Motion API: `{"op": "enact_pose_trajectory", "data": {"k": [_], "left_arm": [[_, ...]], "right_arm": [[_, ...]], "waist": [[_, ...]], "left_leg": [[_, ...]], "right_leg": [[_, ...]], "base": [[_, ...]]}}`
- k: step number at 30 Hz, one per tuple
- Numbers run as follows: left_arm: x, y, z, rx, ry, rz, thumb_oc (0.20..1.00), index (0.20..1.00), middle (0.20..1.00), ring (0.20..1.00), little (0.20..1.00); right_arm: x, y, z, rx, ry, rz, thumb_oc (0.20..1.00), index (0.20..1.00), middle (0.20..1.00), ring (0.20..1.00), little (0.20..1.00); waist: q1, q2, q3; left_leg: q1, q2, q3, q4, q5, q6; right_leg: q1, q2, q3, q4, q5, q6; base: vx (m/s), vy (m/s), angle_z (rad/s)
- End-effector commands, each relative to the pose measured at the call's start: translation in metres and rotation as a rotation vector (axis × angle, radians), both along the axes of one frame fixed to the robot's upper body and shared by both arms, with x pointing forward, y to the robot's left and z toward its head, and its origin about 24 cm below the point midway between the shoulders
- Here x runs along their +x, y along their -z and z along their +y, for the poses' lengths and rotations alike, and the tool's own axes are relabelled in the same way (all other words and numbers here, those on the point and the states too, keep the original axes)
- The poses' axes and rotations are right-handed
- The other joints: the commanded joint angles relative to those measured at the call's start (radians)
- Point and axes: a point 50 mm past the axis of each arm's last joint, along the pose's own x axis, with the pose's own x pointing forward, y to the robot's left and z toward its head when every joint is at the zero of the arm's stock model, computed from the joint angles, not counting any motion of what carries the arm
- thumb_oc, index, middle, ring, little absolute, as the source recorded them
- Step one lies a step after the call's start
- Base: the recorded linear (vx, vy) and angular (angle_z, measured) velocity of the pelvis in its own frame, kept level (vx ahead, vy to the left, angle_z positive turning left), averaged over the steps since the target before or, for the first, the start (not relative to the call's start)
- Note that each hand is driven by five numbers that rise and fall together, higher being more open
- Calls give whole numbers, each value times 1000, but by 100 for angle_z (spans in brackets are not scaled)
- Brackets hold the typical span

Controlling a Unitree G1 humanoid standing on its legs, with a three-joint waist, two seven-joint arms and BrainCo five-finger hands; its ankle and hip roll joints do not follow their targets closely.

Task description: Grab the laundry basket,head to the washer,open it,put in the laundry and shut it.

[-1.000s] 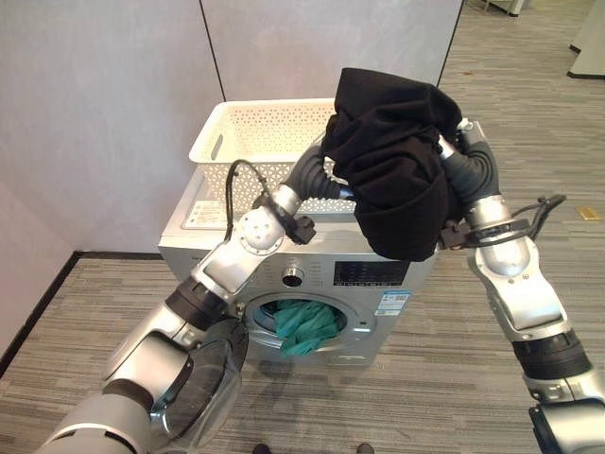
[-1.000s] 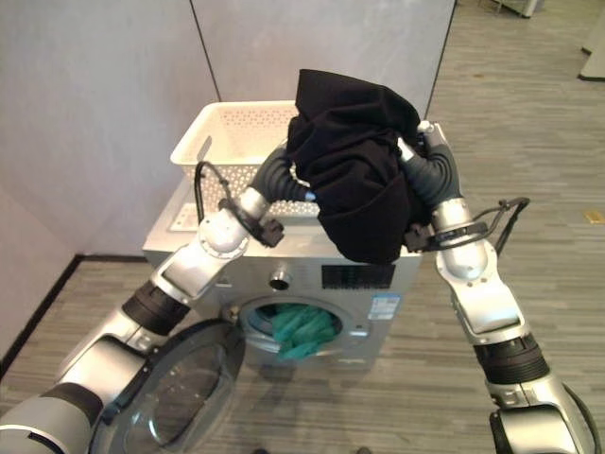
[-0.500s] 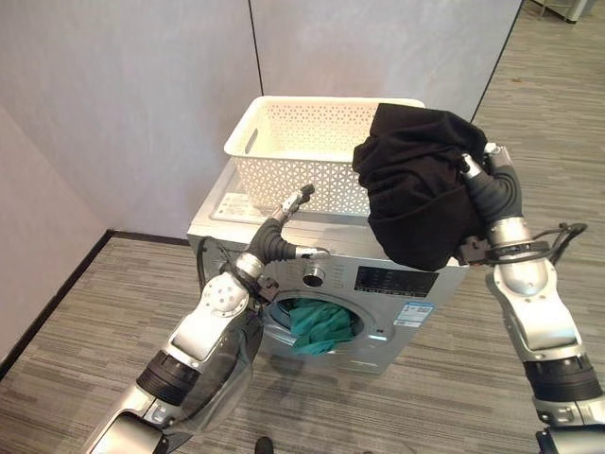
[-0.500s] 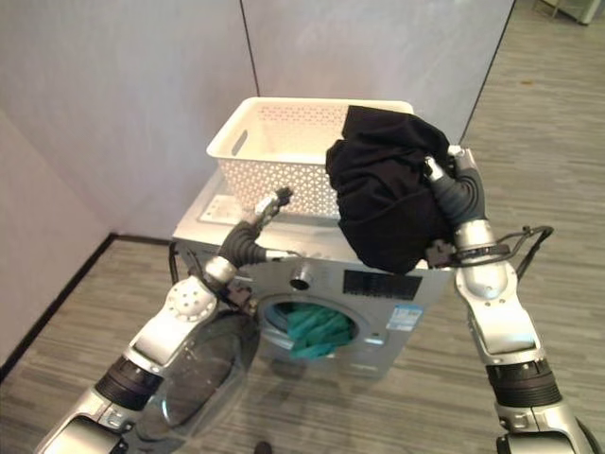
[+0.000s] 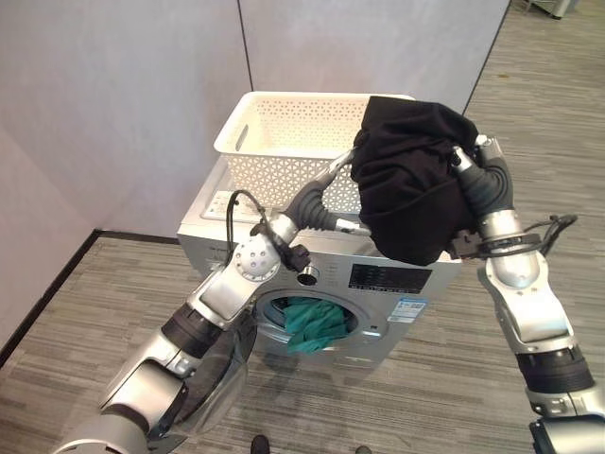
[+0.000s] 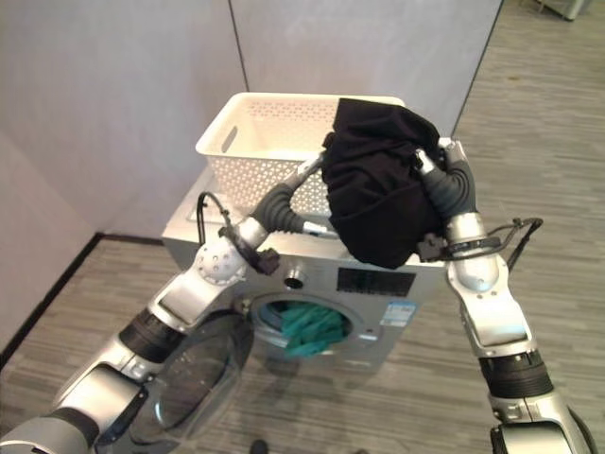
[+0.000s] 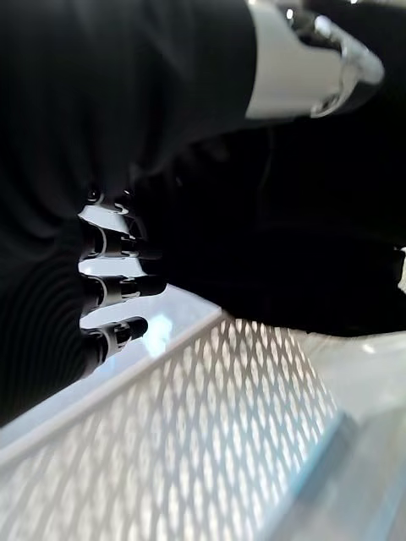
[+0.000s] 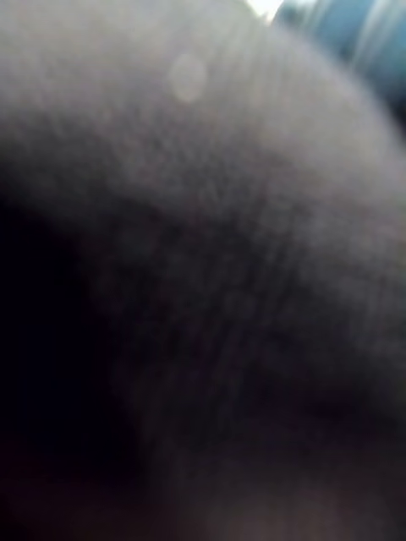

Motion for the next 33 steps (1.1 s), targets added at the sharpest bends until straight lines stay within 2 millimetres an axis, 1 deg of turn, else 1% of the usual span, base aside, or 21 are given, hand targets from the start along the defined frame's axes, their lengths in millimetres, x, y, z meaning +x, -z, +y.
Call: {"op": "enact_pose_trajectory", "data": {"k": [1,2,3,5,10,14,16,21,23,24,25,26,27,28,30,33], "left_arm": [[7,-34,-23,26,54,-120,1000,1000,1000,1000,1000],[6,-33,-30,48,85,-105,1000,1000,1000,1000,1000],[6,-33,-31,48,85,-105,1000,1000,1000,1000,1000],[4,-29,-41,70,126,-82,1000,1000,1000,1000,1000],[4,-19,-57,77,157,-19,1000,1000,1000,1000,1000],[1,-18,-66,89,183,-14,1000,1000,1000,1000,1000],[2,-15,-77,103,187,-5,1000,1000,1000,1000,1000],[5,-6,-79,26,165,73,1000,1000,1000,1000,1000],[5,-7,-79,10,164,77,1000,1000,1000,1000,1000],[6,-9,-78,-26,152,86,1000,1000,1000,1000,1000],[8,-10,-77,-44,139,88,592,592,592,592,592],[9,-10,-75,-69,125,92,485,485,485,485,485],[10,-9,-74,-87,116,105,250,250,250,250,250],[11,-9,-72,-109,104,113,200,200,200,200,200],[13,-12,-68,-148,80,110,200,200,200,200,200],[15,-9,-63,-233,50,150,200,200,200,200,200]], "right_arm": [[-4,-54,6,9,-39,-220,200,200,200,200,200],[-2,-56,7,6,-45,-218,200,200,200,200,200],[-2,-56,7,6,-45,-219,200,200,200,200,200],[0,-57,8,12,-52,-216,200,200,200,200,200],[0,-54,10,27,-63,-206,200,200,200,200,200],[1,-52,11,33,-67,-199,200,200,200,200,200],[2,-49,13,49,-74,-190,200,200,200,200,200],[1,-43,12,74,-70,-180,200,200,200,200,200],[0,-43,12,77,-69,-181,200,200,200,200,200],[0,-41,11,86,-64,-179,200,200,200,200,200],[-1,-40,11,90,-62,-179,200,200,200,200,200],[-1,-39,10,96,-58,-180,200,200,200,200,200],[-2,-38,10,103,-55,-177,200,200,200,200,200],[-3,-35,10,111,-52,-174,200,200,200,200,200],[-4,-32,9,119,-44,-172,200,200,200,200,200],[-5,-27,8,147,-32,-164,200,200,200,200,200]], "waist": [[-11,-13,-19],[-15,-8,-20],[-15,-8,-19],[-17,-3,-18],[-29,1,-18],[-37,2,-17],[-43,2,-17],[-48,-1,-16],[-48,-1,-17],[-48,-3,-16],[-48,-3,-15],[-48,-4,-15],[-49,-4,-14],[-49,-5,-14],[-49,-7,-14],[-48,-9,-13]], "left_leg": [[76,41,-16,5,-101,-38],[78,40,-16,5,-104,-35],[78,40,-16,5,-104,-35],[81,38,-15,5,-105,-31],[86,33,-14,5,-112,-27],[86,33,-13,5,-113,-26],[87,32,-10,5,-116,-26],[87,30,-10,5,-117,-26],[86,30,-10,5,-117,-26],[86,30,-11,5,-116,-26],[86,30,-10,5,-116,-26],[86,30,-10,5,-115,-27],[86,30,-9,5,-114,-27],[85,30,-10,5,-113,-28],[83,30,-9,5,-112,-30],[78,29,-8,5,-112,-31]], "right_leg": [[32,22,8,10,-122,-1],[30,21,13,10,-123,-1],[30,21,14,10,-122,-1],[29,18,20,10,-121,1],[30,16,27,10,-119,1],[27,15,31,10,-118,1],[28,14,32,10,-118,0],[29,14,27,10,-119,-2],[29,14,26,10,-119,-2],[30,14,24,10,-119,-2],[30,13,23,10,-119,-3],[31,13,21,10,-119,-3],[32,13,19,10,-119,-4],[33,13,17,10,-118,-4],[34,12,13,10,-119,-4],[31,10,5,10,-117,-4]], "base": [[-6,8,-7],[-4,6,-5],[-7,11,-5],[-4,14,-8],[10,8,-6],[2,-1,-4],[0,0,0],[0,0,0],[0,0,0],[0,0,0],[0,0,0],[0,0,0],[0,0,0],[0,0,0],[0,0,0],[0,0,0]]}}
